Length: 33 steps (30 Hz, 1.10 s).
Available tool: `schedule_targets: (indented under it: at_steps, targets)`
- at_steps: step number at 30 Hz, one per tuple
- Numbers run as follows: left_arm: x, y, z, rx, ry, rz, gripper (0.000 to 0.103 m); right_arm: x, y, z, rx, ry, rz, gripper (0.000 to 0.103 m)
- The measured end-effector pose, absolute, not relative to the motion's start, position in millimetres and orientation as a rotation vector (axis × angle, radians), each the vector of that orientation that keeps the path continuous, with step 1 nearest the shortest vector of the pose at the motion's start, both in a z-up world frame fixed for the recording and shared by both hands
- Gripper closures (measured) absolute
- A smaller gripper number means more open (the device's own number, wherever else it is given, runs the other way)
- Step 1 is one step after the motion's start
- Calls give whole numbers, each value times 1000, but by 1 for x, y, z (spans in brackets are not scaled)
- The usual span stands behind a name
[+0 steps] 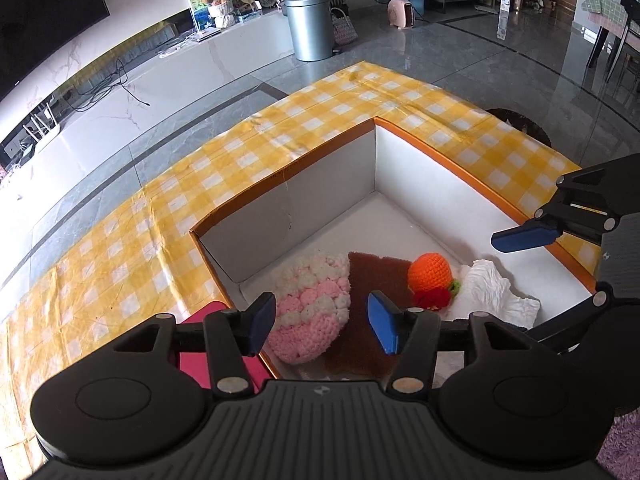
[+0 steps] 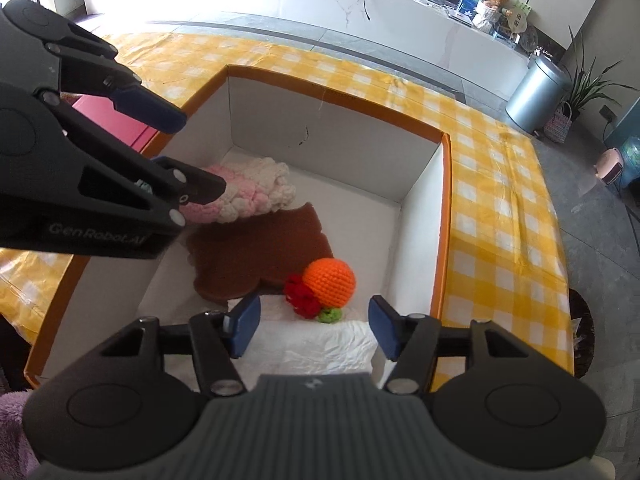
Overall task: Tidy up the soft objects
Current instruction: 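Move both tools back toward the remaining items beside the red box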
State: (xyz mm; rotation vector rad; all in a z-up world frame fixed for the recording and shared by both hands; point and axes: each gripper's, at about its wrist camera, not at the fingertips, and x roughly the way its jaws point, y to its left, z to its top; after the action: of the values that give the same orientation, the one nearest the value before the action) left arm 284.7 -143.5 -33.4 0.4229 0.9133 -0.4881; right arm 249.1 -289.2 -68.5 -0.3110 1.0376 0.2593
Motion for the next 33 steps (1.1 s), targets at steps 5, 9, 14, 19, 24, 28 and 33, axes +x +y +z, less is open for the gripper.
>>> schedule_targets:
  at_steps: [5, 9, 14, 19, 24, 28, 33]
  targets:
    - [260, -131, -14, 439, 882, -499, 40, 228, -276, -50, -314, 1017, 252, 35]
    - [239, -112, -1, 437, 867, -502, 40, 210, -266, -35, -293, 993, 254, 32]
    - [214, -78, 15, 417, 832, -474, 40, 186, -256, -18, -222, 962, 243, 28]
    - [193, -28, 28, 362, 802, -411, 40, 164, -239, -3, -125, 909, 244, 28]
    - [178, 28, 27, 310, 800, -339, 40, 146, -208, 1, -63, 846, 303, 28]
    - [171, 68, 17, 288, 828, -282, 40, 143, -175, -8, -70, 844, 362, 28]
    - [170, 106, 5, 261, 842, -252, 40, 148, -139, -20, -104, 872, 413, 28]
